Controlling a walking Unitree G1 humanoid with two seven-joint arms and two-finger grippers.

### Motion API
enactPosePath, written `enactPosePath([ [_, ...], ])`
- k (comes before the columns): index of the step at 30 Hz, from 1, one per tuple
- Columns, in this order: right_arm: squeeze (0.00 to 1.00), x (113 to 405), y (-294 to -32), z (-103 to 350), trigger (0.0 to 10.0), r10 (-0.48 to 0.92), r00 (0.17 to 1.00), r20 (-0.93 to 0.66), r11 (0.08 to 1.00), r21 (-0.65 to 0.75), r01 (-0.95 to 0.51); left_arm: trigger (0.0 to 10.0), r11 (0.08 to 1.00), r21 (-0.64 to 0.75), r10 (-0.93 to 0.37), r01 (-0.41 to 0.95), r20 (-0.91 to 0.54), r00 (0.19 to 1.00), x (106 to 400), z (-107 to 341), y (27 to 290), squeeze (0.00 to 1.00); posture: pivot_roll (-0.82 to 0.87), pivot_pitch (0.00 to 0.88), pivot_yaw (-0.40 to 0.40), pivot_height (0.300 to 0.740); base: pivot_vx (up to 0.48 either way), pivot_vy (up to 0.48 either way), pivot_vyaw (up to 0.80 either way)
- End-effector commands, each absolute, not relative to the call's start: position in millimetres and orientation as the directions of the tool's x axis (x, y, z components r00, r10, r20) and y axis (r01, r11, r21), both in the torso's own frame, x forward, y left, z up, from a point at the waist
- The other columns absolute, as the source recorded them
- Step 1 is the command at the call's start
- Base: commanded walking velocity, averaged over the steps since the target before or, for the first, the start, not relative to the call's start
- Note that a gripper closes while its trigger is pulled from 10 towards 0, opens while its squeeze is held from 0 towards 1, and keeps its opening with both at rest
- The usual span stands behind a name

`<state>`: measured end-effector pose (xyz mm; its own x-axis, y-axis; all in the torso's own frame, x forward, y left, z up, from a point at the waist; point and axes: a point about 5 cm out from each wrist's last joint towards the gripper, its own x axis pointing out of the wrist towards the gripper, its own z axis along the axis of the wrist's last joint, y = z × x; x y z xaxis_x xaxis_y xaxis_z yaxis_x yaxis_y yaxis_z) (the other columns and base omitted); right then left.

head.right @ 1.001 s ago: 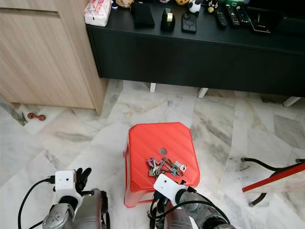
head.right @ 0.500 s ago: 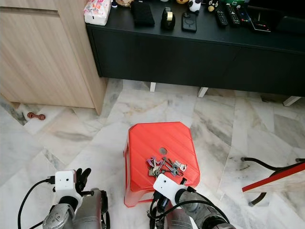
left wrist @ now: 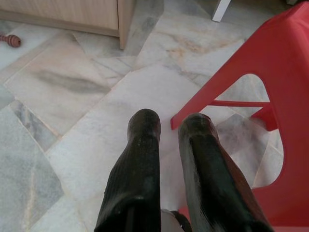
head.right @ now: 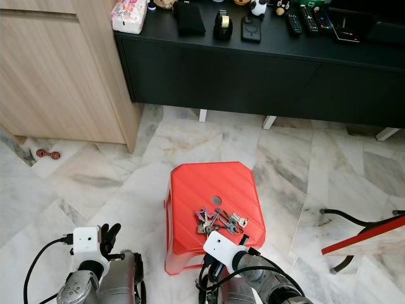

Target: Hang keys on a hook

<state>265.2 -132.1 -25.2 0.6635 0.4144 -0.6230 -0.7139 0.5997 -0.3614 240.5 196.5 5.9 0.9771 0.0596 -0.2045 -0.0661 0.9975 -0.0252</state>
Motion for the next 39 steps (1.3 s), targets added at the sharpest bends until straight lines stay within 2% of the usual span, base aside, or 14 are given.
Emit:
enactPosePath([
  [1,0.0,266.3,-138.7,-24.1,0.0,0.403,0.68,-0.612,0.642,-0.34,-0.687,10.0,0.998,-0.016,0.05,-0.056,-0.264,0.963,232.9,-5.3,193.4,0.0,0.2,0.267,-0.146,0.639,0.0,0.0,0.0],
  [4,0.0,273.2,-140.9,-17.3,0.0,0.402,0.712,-0.576,0.68,-0.334,-0.653,10.0,0.998,-0.015,0.051,-0.057,-0.264,0.963,234.8,-5.0,194.2,0.0,0.2,0.259,-0.145,0.639,0.0,0.0,0.0],
  [6,0.0,285.2,-144.7,-4.7,0.0,0.395,0.769,-0.503,0.763,-0.286,-0.58,10.0,0.998,-0.013,0.052,-0.058,-0.266,0.963,236.4,-5.1,194.8,0.0,0.19,0.248,-0.144,0.639,0.0,0.0,0.0],
  [7,0.0,287.8,-145.2,-1.7,0.0,0.398,0.777,-0.487,0.776,-0.273,-0.568,10.0,0.998,-0.013,0.052,-0.058,-0.267,0.962,236.7,-5.3,194.9,0.0,0.19,0.244,-0.143,0.639,0.0,0.0,0.0],
  [21,0.0,300.5,-142.2,15.4,0.0,0.432,0.815,-0.387,0.823,-0.2,-0.532,10.0,0.999,-0.008,0.048,-0.051,-0.266,0.963,246.7,-3.7,195.0,0.0,0.19,0.204,-0.137,0.639,0.0,0.0,0.0],
  [22,0.0,298.8,-139.6,13.3,2.6,0.439,0.806,-0.397,0.817,-0.197,-0.541,10.0,0.999,-0.004,0.048,-0.05,-0.264,0.963,248.8,-3.0,195.7,0.0,0.19,0.193,-0.136,0.639,0.0,0.0,0.0],
  [23,0.0,298.3,-139.0,12.6,2.6,0.44,0.804,-0.4,0.815,-0.197,-0.545,10.0,0.999,-0.003,0.048,-0.05,-0.263,0.964,249.3,-2.8,195.9,0.0,0.19,0.193,-0.136,0.639,0.0,0.0,0.0],
  [24,0.0,297.5,-138.6,11.4,10.0,0.441,0.799,-0.408,0.812,-0.197,-0.549,10.0,0.999,-0.002,0.047,-0.05,-0.262,0.964,249.7,-2.7,196.0,0.0,0.19,0.192,-0.137,0.639,0.0,0.0,0.0],
  [28,0.0,295.3,-138.0,8.8,10.0,0.447,0.79,-0.42,0.813,-0.178,-0.554,10.0,0.999,0.0,0.048,-0.049,-0.261,0.964,249.8,-2.9,196.4,0.0,0.19,0.192,-0.136,0.639,0.0,0.0,0.0],
  [29,0.98,293.8,-137.1,7.8,10.0,0.461,0.778,-0.426,0.802,-0.176,-0.571,10.0,0.999,0.002,0.048,-0.049,-0.261,0.964,249.3,-3.2,196.7,0.0,0.19,0.191,-0.135,0.639,0.0,0.0,0.0],
  [33,1.0,285.9,-135.5,1.6,10.0,0.511,0.702,-0.496,0.666,-0.288,-0.688,10.0,0.999,0.005,0.047,-0.047,-0.264,0.963,246.3,-4.9,197.0,0.0,0.19,0.193,-0.135,0.639,0.0,0.0,0.0],
  [39,1.0,288.1,-140.0,1.1,10.0,0.486,0.68,-0.549,0.588,-0.37,-0.719,10.0,0.999,0.003,0.046,-0.046,-0.266,0.963,242.8,-6.8,196.0,0.0,0.19,0.197,-0.139,0.639,0.0,0.0,0.0],
])
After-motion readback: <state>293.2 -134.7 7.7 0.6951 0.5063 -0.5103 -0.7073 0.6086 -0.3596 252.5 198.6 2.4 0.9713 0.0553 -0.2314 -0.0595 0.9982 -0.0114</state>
